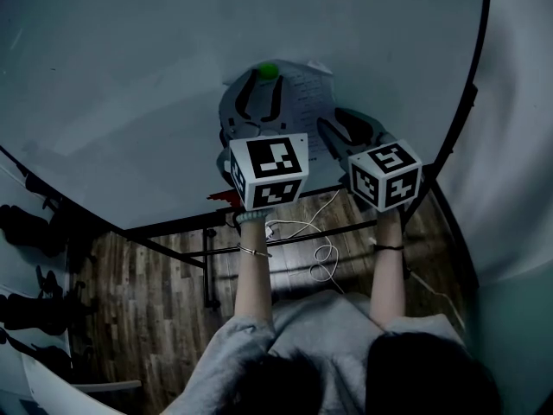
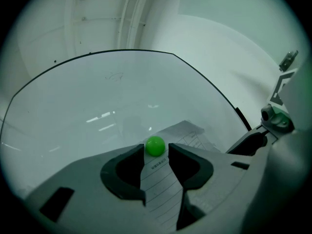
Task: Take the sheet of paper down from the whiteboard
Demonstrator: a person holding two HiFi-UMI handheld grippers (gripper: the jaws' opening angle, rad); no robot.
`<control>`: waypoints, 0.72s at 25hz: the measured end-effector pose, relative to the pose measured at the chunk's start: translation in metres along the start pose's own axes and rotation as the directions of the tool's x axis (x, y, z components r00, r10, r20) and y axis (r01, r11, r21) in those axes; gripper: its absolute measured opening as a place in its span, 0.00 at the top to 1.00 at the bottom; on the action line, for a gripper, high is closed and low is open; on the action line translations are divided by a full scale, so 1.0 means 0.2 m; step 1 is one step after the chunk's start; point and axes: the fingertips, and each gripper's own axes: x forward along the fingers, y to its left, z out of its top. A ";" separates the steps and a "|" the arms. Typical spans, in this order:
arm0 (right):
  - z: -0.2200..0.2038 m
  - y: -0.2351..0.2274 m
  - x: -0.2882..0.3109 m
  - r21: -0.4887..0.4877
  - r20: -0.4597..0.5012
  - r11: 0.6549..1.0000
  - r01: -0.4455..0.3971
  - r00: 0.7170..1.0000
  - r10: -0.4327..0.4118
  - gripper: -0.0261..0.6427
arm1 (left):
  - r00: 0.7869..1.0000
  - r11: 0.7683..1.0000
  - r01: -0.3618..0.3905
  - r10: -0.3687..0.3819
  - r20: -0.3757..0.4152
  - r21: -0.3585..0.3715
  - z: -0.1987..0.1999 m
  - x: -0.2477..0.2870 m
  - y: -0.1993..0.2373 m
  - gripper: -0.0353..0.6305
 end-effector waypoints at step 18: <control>-0.01 -0.03 0.05 -0.012 -0.021 1.000 0.024 0.999 -0.025 0.95 | 0.997 0.993 -0.082 0.082 0.005 0.080 0.02 0.03 0.02 0.75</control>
